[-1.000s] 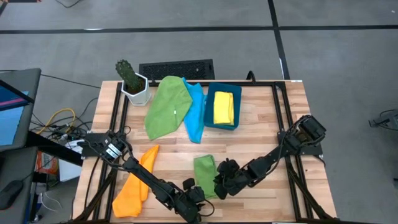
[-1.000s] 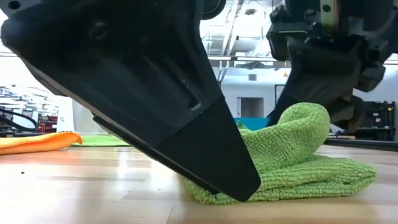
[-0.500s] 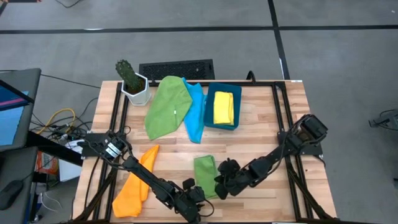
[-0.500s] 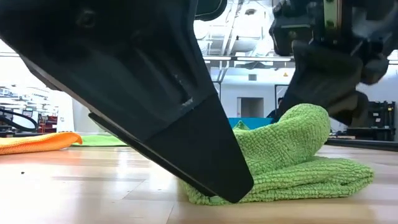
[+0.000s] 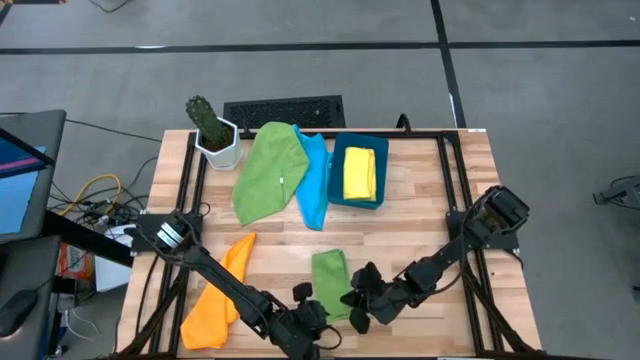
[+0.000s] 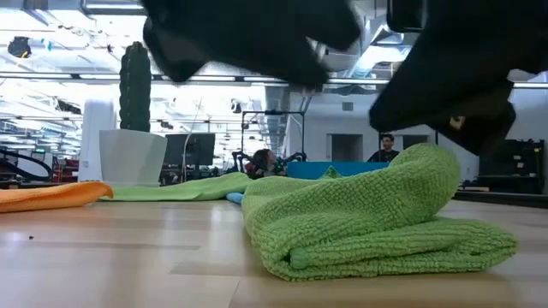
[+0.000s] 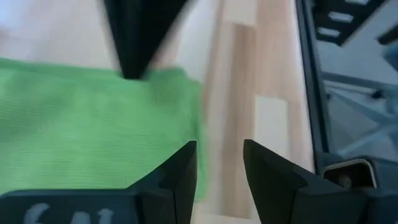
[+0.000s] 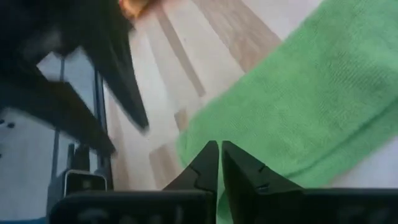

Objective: Fold microfiber towels
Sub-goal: Fold the right green towel

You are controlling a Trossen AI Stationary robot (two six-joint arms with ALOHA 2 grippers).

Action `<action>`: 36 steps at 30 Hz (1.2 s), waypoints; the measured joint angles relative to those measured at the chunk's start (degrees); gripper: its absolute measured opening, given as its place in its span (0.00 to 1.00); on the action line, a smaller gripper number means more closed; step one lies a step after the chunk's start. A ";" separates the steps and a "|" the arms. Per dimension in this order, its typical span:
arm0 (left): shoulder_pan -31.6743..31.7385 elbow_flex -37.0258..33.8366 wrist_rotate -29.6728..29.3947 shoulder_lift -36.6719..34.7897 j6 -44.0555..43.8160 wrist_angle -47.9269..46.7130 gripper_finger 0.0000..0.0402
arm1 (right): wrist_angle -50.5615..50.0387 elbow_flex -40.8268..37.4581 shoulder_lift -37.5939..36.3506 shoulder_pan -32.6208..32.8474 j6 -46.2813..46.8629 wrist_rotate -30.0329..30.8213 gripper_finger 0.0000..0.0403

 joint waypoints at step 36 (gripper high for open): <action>0.55 -2.26 2.59 3.50 -6.20 0.94 0.31 | -6.56 6.50 5.28 1.94 -0.30 3.50 0.05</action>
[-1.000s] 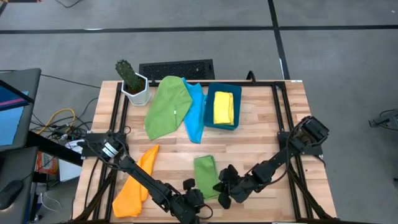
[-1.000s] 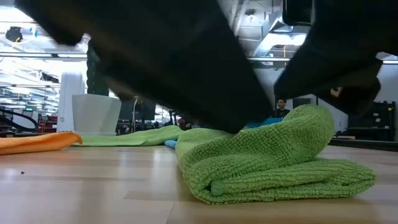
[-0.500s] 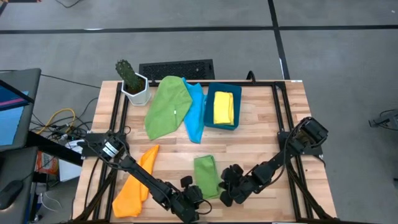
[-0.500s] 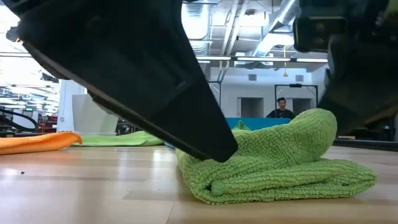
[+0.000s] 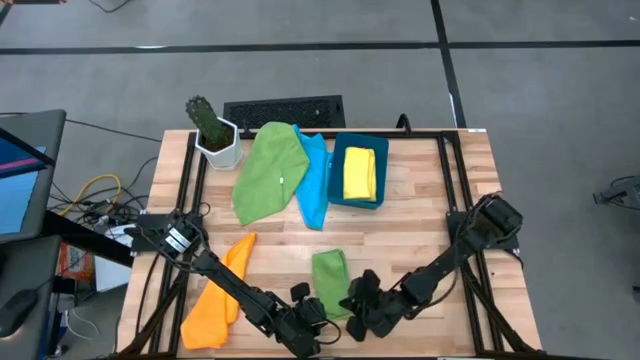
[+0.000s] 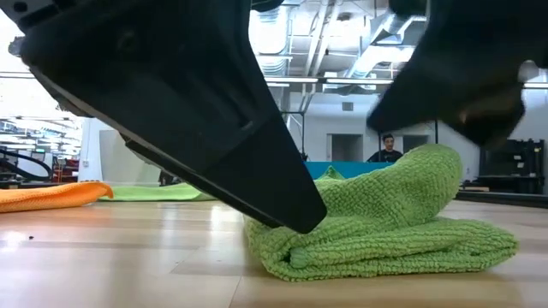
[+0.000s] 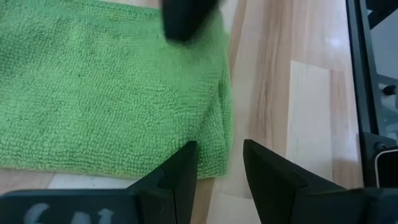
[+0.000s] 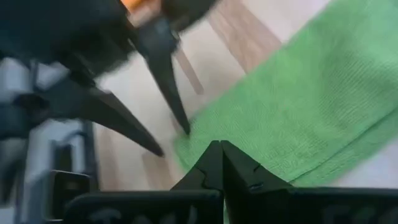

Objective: Fold microfiber towels
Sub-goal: Fold the right green towel

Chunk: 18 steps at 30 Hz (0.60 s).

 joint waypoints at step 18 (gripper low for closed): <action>-1.81 4.57 -6.14 -1.88 11.76 4.12 0.31 | -10.78 1.24 1.43 1.97 9.95 -2.63 0.07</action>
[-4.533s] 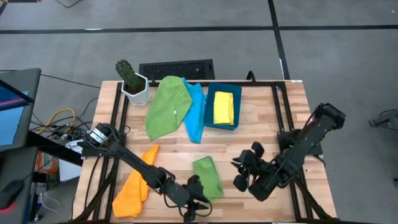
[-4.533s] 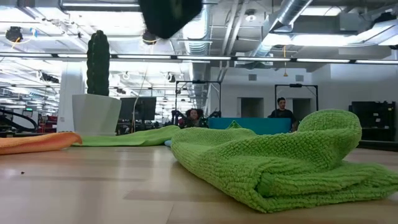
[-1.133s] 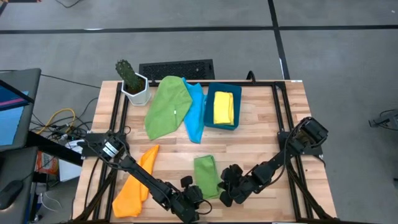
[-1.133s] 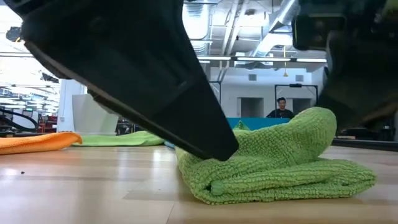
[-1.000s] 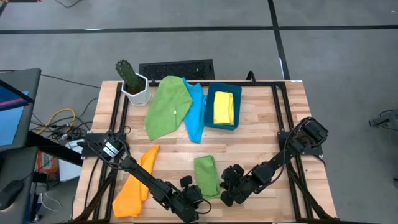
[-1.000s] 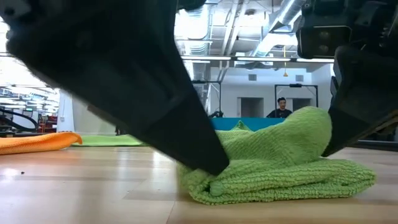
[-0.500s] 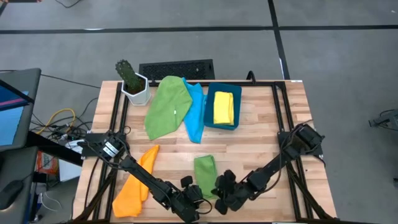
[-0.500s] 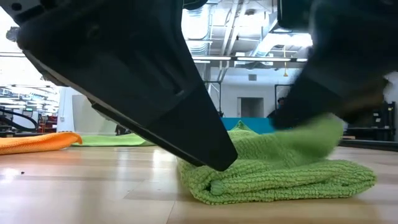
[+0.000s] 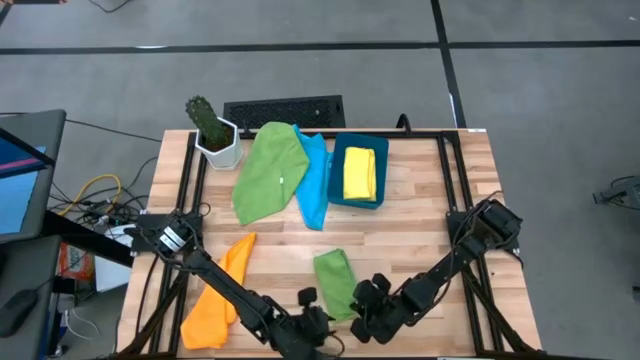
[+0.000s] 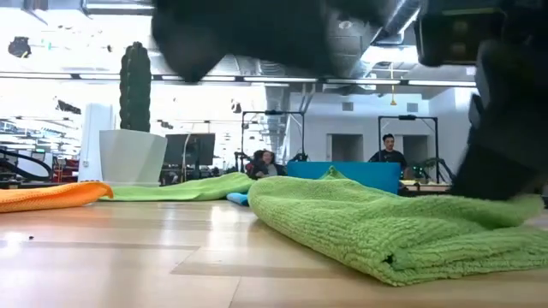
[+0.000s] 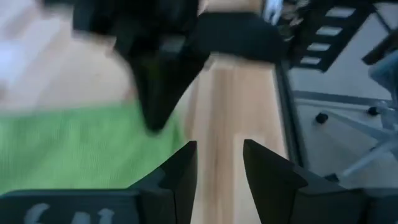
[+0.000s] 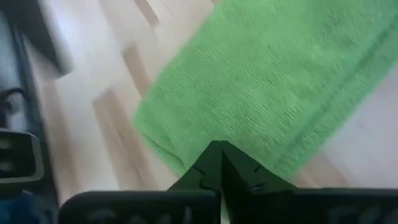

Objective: Fold microfiber towels
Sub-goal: Fold the right green towel

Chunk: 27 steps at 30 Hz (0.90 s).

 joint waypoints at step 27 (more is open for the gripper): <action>3.76 0.61 6.28 8.79 2.23 6.64 0.31 | -5.99 -0.95 -0.66 -0.52 1.14 1.83 0.06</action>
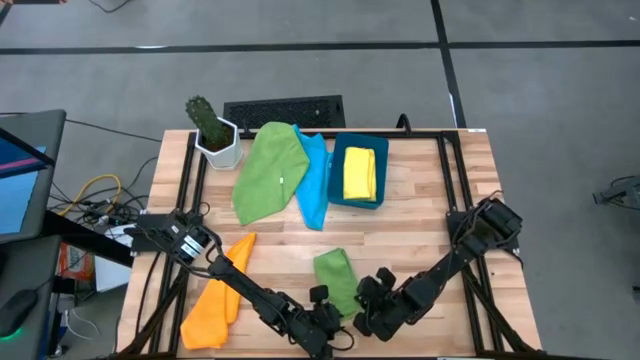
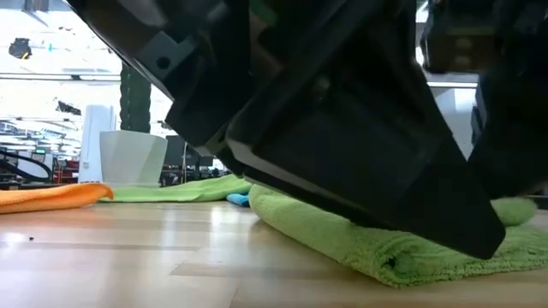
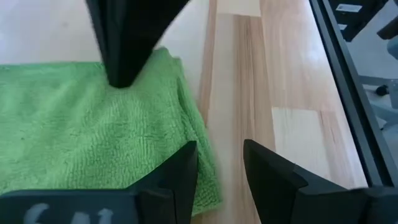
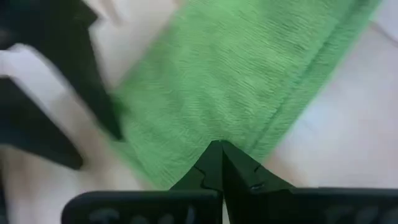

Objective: Fold microfiber towels
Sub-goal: Fold the right green towel

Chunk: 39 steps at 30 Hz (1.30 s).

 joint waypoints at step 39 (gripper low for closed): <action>-0.16 -0.01 -6.43 -9.96 15.61 -3.60 0.31 | -0.58 0.18 0.86 6.69 9.90 6.40 0.05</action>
